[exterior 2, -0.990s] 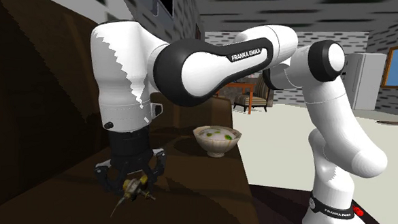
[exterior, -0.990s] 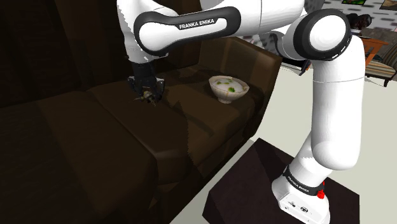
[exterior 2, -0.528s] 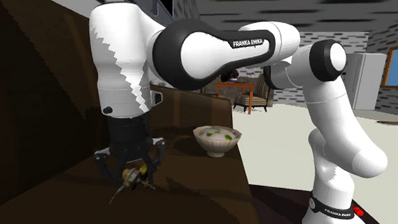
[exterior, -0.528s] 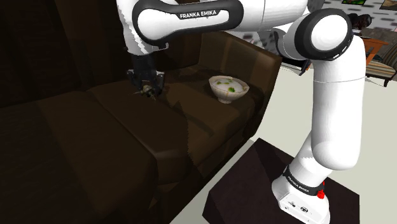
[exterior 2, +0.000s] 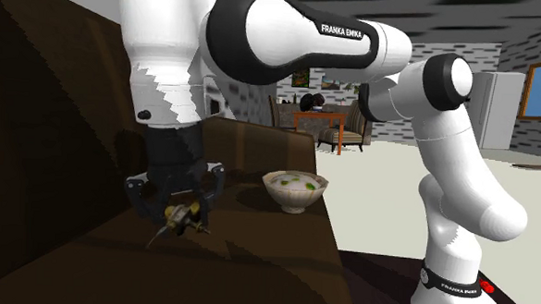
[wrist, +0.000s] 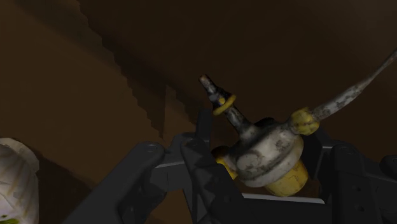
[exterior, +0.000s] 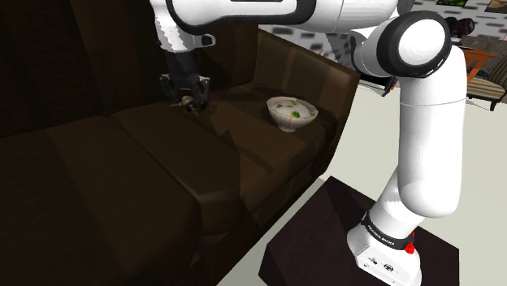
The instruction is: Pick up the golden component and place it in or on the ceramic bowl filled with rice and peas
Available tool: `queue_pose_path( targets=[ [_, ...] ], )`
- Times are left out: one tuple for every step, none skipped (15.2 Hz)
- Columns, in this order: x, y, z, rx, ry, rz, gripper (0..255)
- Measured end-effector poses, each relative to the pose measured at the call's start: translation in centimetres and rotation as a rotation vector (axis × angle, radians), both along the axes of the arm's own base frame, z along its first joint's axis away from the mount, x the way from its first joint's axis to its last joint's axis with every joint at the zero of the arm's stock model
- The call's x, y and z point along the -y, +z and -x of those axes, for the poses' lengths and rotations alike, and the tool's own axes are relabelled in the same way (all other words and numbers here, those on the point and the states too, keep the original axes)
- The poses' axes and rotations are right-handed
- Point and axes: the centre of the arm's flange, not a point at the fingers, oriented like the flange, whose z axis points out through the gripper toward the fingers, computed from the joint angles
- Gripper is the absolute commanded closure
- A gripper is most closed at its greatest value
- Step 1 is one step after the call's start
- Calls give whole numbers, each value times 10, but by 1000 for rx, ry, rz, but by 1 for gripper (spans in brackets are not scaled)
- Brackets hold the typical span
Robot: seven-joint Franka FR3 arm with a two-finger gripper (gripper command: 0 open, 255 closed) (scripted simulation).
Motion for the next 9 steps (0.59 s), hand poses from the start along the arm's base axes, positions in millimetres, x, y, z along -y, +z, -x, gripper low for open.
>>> queue_pose_path(
  targets=[
    [1, 6, 1, 0, 0, 0, 255],
    [1, 11, 1, 0, 0, 0, 255],
    [1, 16, 0, 0, 0, 0, 255],
    [1, 21, 0, 0, 0, 0, 255],
    [1, 27, -2, 0, 0, 0, 255],
    [1, 33, -1, 0, 0, 0, 255],
    [0, 39, -1, 0, 0, 0, 255],
    [0, 44, -1, 0, 0, 0, 255],
    [0, 49, -1, 0, 0, 0, 255]
  ],
)
